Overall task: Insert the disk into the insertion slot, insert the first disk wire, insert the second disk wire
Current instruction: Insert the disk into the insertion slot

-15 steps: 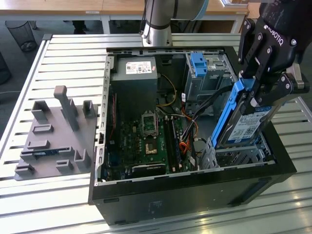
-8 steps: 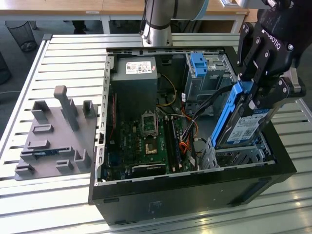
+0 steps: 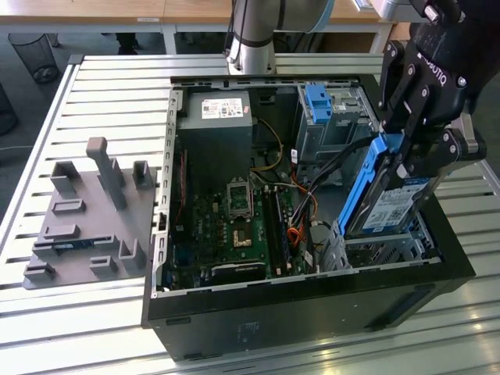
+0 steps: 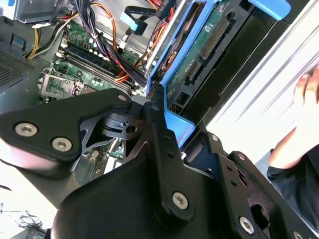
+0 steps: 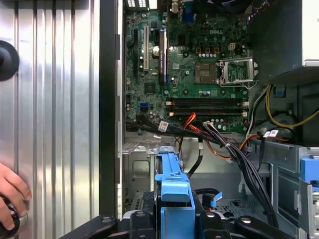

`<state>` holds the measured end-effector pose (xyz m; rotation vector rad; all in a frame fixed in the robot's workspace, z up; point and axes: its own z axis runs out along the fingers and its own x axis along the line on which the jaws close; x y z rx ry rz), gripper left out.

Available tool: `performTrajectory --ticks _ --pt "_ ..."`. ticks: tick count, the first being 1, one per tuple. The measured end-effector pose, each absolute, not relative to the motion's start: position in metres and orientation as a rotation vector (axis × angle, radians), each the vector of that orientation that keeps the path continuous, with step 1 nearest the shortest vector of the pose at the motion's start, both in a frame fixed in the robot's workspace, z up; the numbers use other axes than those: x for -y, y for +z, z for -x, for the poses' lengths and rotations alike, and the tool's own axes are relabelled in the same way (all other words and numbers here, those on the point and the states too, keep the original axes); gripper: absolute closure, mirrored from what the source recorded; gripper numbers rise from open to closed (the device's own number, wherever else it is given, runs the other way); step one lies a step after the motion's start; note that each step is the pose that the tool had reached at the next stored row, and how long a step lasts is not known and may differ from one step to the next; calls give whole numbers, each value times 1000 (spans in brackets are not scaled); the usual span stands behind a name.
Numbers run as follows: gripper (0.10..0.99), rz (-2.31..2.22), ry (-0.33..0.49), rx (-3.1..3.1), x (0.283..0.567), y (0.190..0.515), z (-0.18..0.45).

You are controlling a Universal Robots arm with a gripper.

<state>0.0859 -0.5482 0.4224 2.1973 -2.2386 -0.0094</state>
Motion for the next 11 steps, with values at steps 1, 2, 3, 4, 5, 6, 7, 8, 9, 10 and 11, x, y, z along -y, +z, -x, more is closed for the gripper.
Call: performTrajectory --ticks 1,2,3,4,5,6,7,8,9,10,11 --pt "722 -2197 -9 2239 548 422 -86" --pt "722 -2197 -9 2239 548 421 -86" --pt "722 -2197 -9 2239 548 421 -86" --pt "722 -2197 -10 2239 548 420 -86" --pt "722 -2197 -9 2239 548 420 -86" --pt "722 -2197 -9 2239 548 420 -86" --pt "722 -2197 -9 2239 548 419 -86" --pt "722 -2197 -9 2239 548 419 -86" --pt "722 -2197 -9 2239 548 419 -86" --pt "722 -2197 -9 2239 548 419 -86" --pt "722 -2197 -9 2239 548 418 -86"
